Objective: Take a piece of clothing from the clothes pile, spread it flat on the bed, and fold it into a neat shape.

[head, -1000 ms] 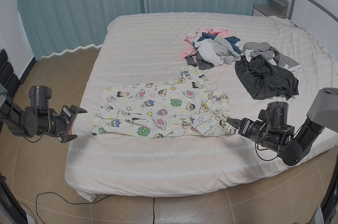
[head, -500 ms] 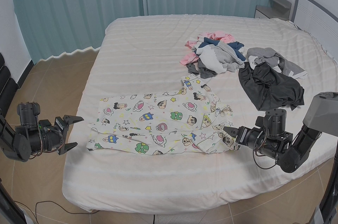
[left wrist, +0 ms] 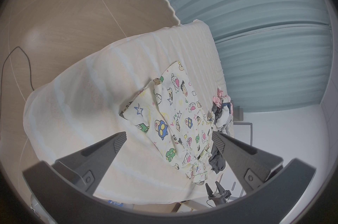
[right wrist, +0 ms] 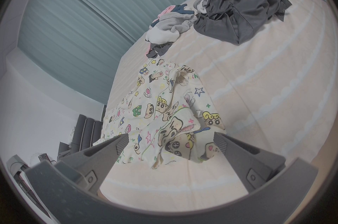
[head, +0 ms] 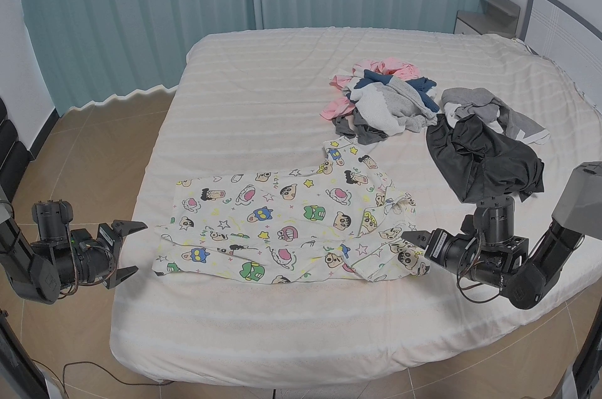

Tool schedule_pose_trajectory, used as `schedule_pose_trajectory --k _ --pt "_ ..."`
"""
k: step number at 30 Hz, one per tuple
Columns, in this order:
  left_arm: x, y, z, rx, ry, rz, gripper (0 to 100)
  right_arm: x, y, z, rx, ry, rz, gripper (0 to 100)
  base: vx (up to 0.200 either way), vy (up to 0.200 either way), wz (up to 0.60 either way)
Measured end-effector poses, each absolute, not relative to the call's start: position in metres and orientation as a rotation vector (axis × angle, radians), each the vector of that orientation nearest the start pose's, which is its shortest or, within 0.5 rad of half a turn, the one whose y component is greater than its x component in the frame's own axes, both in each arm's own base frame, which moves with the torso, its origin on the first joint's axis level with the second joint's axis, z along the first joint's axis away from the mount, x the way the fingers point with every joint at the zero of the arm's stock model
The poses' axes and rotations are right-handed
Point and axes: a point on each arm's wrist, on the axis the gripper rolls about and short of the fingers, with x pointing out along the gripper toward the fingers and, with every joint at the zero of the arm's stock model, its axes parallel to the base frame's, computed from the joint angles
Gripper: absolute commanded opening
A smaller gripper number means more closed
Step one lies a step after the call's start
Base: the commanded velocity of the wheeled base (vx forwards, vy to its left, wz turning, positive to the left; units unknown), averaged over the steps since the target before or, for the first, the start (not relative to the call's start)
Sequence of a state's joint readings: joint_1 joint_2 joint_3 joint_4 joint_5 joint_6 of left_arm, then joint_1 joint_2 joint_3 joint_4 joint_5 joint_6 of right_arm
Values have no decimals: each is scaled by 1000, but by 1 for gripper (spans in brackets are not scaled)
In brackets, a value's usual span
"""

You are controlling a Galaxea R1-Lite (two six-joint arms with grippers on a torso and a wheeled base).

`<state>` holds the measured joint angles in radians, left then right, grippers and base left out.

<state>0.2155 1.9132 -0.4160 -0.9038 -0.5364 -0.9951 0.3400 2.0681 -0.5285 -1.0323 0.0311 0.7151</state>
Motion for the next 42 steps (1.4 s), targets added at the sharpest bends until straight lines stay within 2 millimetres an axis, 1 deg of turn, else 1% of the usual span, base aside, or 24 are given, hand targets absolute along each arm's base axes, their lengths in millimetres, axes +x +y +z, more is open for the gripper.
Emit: schedule_pose_trajectory --k 5,9,16,19,22,25,29,32,35,39,42 --pt "267 48 54 -1185 685 0 100 296 99 42 560 601 189 100 200 0 0" --pt "267 48 52 -1187 690 2 100 303 101 45 578 587 224 100 0 0 0" --pt "268 48 50 -1185 699 7 100 306 109 37 733 637 183 100 0 0 0" --pt "269 49 48 -1185 702 10 100 305 109 39 794 649 162 100 0 0 0" --pt "269 48 47 -1183 706 13 100 300 108 48 860 665 149 100 0 0 0" --pt "270 48 46 -1183 708 15 100 290 109 55 903 748 147 100 0 0 0" --pt "270 48 44 -1183 712 17 100 276 120 67 930 834 177 100 0 0 0" --pt "270 48 44 -1183 713 19 100 273 128 72 937 834 207 100 0 0 0" --pt "270 48 44 -1183 714 19 100 276 135 67 929 830 197 100 0 0 0" --pt "271 48 43 -1183 715 21 100 283 148 49 906 855 170 100 0 0 0" --pt "272 49 43 -1177 701 16 100 283 161 36 883 886 175 100 0 0 0"
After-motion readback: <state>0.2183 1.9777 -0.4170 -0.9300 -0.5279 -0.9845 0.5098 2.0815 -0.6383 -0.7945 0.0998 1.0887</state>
